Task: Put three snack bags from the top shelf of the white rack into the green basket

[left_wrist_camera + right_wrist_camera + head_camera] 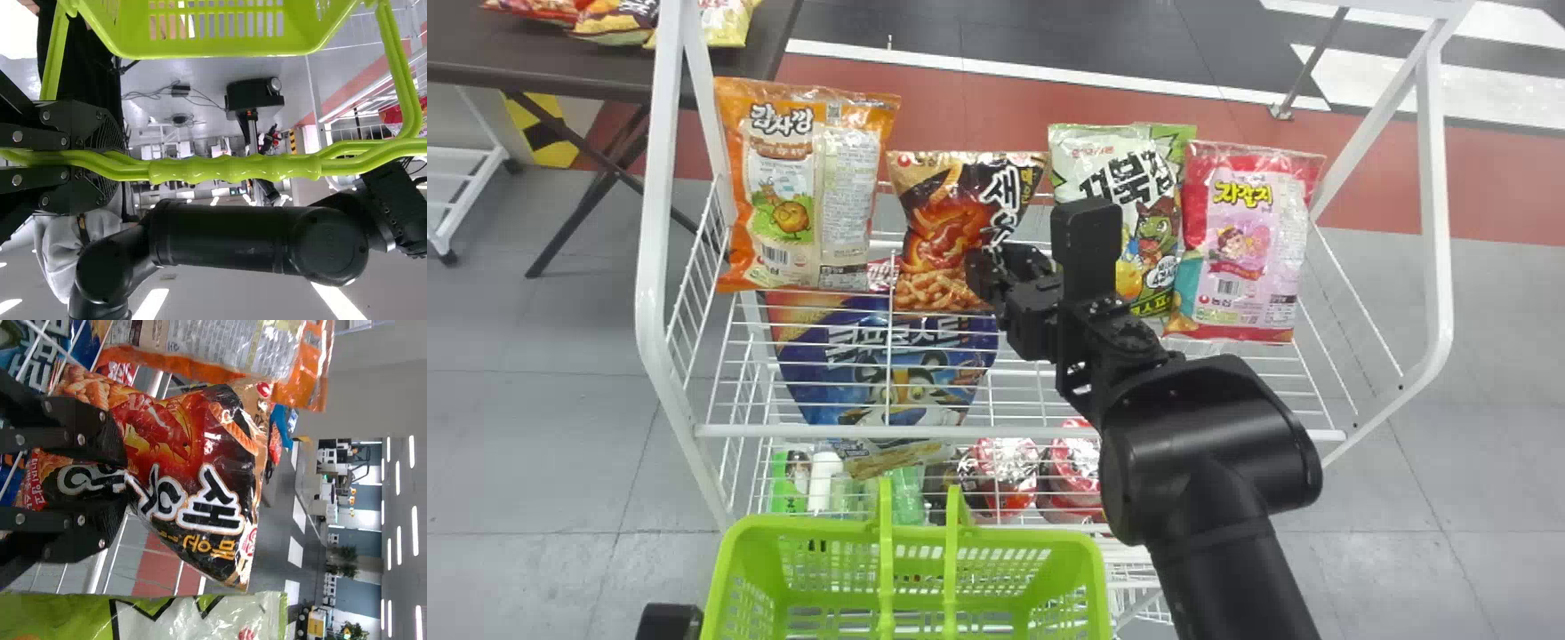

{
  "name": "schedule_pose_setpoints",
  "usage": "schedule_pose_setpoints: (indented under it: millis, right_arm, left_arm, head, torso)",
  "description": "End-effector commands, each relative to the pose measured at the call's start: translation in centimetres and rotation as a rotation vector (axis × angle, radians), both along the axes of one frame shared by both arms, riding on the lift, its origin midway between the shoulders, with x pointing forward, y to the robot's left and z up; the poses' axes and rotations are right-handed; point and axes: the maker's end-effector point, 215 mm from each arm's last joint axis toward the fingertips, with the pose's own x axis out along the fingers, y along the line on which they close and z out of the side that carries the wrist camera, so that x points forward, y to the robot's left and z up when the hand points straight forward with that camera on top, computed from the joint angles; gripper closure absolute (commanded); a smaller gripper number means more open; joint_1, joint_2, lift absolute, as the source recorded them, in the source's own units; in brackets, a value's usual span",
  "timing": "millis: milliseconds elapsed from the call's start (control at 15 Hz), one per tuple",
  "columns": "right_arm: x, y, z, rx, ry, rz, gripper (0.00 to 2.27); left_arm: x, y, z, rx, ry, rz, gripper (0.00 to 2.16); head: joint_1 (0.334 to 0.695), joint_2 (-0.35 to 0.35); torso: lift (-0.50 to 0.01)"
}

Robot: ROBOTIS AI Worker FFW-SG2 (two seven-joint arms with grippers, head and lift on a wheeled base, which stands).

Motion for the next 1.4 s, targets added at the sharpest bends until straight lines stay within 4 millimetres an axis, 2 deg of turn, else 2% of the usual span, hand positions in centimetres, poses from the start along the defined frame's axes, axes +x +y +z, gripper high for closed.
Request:
schedule_pose_setpoints:
  millis: [0, 267, 467, 667, 800, 1000, 1133, 1333]
  right_arm:
    - [-0.6, 0.3, 0.6, 0.005, -0.009, 0.01, 2.11]
    - [-2.7, 0.9, 2.8, 0.002, -0.055, 0.024, 2.11]
    - [-5.5, -0.6, 4.7, 0.007, -0.088, -0.003, 2.1]
    - [-9.6, -3.3, 7.7, 0.008, -0.125, -0.039, 2.1]
    - [-12.5, -5.8, 8.0, -0.004, -0.099, -0.067, 2.09]
    - [-17.1, -9.9, 6.7, 0.037, 0.016, -0.11, 2.09]
    - [-19.9, -11.5, 5.5, 0.094, 0.107, -0.111, 2.09]
    - [-24.0, -12.7, 3.7, 0.147, 0.253, -0.117, 2.09]
  left_arm:
    - [0.0, 0.1, 0.0, 0.001, 0.003, -0.003, 2.14]
    - [-0.3, 0.0, 0.0, -0.001, 0.017, -0.006, 2.14]
    - [-0.3, 0.1, -0.1, 0.002, 0.015, -0.006, 2.14]
    - [-0.1, 0.0, 0.2, 0.001, 0.004, -0.007, 2.14]
    - [0.2, 0.1, 0.2, 0.006, 0.001, -0.005, 2.14]
    - [0.7, 0.1, 0.0, 0.022, -0.01, -0.002, 2.14]
    - [0.8, 0.4, -0.1, 0.027, -0.007, 0.004, 2.14]
    - [0.5, 0.4, -0.3, 0.032, -0.002, 0.014, 2.14]
  head:
    - [0.695, -0.186]
    - [0.695, -0.178]
    - [0.695, -0.185]
    - [0.695, -0.214]
    - [0.695, -0.247]
    - [0.695, -0.343]
    - [0.695, -0.35]
    - [0.695, -0.35]
  torso:
    - [0.0]
    - [0.0]
    - [0.0]
    - [0.0]
    - [0.0]
    - [0.0]
    - [0.0]
    - [0.0]
